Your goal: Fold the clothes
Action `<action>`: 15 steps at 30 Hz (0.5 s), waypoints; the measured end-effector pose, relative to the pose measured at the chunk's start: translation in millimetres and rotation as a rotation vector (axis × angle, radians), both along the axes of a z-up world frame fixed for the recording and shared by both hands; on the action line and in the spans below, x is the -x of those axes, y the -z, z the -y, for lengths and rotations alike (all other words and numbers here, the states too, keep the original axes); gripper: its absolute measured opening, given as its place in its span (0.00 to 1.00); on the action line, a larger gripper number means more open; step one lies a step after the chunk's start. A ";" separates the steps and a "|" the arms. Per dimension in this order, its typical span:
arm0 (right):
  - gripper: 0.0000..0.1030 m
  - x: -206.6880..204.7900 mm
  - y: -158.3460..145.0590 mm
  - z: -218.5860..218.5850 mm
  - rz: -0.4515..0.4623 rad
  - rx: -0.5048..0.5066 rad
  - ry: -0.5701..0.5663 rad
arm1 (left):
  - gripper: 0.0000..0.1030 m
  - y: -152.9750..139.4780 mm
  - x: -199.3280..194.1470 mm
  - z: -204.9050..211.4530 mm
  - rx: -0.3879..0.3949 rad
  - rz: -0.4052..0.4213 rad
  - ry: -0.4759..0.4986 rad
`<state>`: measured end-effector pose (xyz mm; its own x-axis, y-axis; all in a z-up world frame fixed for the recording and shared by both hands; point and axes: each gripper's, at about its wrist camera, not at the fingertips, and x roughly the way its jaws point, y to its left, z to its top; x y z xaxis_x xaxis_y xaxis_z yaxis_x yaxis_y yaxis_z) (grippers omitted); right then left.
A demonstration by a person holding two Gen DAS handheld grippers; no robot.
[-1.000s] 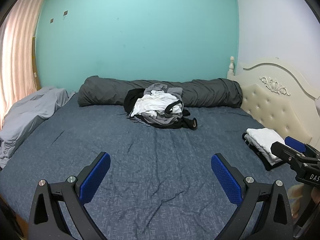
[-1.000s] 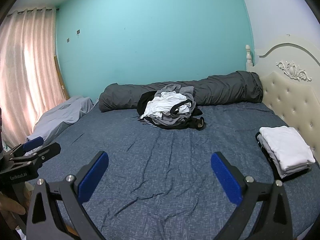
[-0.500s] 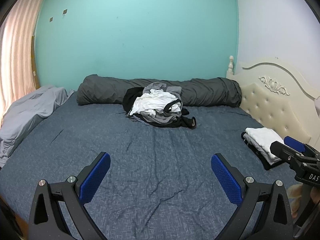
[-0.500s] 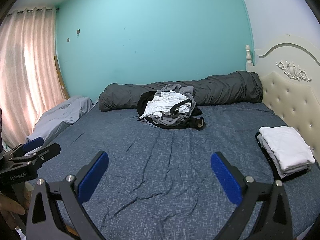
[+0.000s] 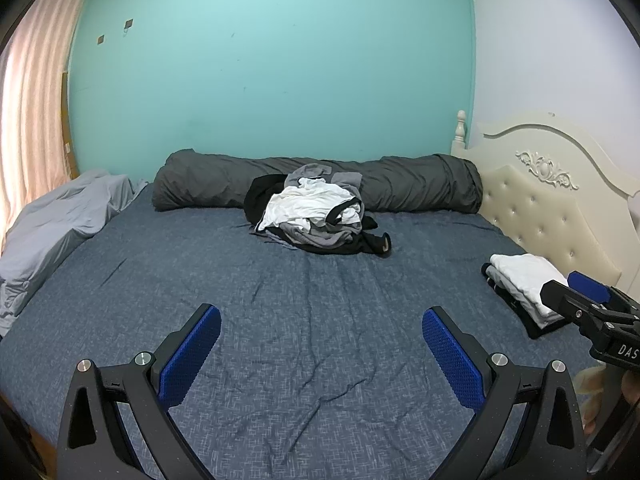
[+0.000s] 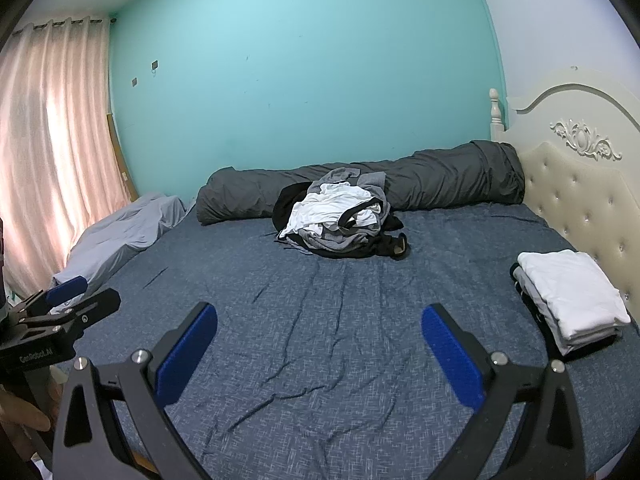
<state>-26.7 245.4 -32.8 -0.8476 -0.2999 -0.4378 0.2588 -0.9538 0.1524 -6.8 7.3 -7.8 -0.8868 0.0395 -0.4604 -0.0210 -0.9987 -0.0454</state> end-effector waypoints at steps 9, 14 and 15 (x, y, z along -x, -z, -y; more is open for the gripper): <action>1.00 -0.7 -0.1 0.7 -0.001 -0.001 0.000 | 1.00 1.4 0.3 0.3 -0.003 -0.001 0.003; 1.00 -0.7 0.4 -0.1 -0.001 -0.001 -0.001 | 1.00 1.8 0.9 0.7 -0.006 0.001 0.004; 1.00 -0.6 0.4 0.0 -0.001 -0.002 -0.001 | 1.00 1.9 1.1 0.8 -0.006 0.001 0.004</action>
<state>-26.1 245.5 -33.2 -0.8476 -0.3000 -0.4377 0.2597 -0.9538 0.1507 -7.9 6.5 -9.7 -0.8862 0.0463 -0.4610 -0.0253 -0.9983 -0.0518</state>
